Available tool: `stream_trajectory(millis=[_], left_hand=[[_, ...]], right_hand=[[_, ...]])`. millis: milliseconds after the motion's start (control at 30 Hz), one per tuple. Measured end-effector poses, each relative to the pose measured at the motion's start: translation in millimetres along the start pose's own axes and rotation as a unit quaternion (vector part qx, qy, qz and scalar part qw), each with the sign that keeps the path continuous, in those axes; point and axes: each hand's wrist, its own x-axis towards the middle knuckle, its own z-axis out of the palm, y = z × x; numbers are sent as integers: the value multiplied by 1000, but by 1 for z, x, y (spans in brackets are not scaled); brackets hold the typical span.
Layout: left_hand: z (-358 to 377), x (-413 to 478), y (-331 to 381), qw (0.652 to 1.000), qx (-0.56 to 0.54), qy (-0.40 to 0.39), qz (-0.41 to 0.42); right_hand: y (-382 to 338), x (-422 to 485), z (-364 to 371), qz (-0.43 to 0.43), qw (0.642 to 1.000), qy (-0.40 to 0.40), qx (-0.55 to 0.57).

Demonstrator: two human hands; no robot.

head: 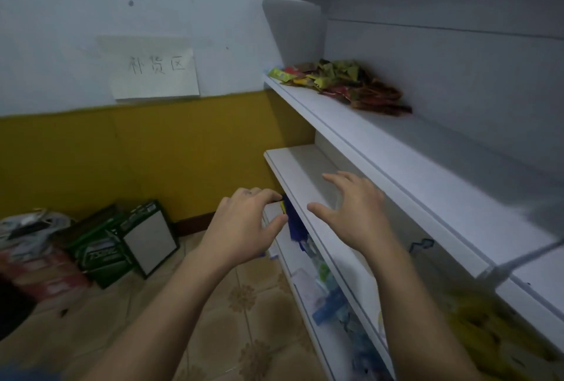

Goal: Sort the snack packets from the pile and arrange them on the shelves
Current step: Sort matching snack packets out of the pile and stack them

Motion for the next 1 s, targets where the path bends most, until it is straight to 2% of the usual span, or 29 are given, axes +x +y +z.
stream_trajectory(millis=[200, 633, 833, 1000], left_hand=[[8, 112, -14, 999, 31, -2, 17], [47, 267, -13, 993, -37, -8, 109], [76, 354, -7, 981, -67, -26, 179], [106, 440, -20, 965, -116, -46, 231]], right_hand=[[24, 97, 10, 18, 1000, 16, 7], [69, 209, 18, 51, 997, 35, -41], [99, 262, 21, 130, 986, 75, -76], [113, 319, 22, 192, 972, 65, -119]])
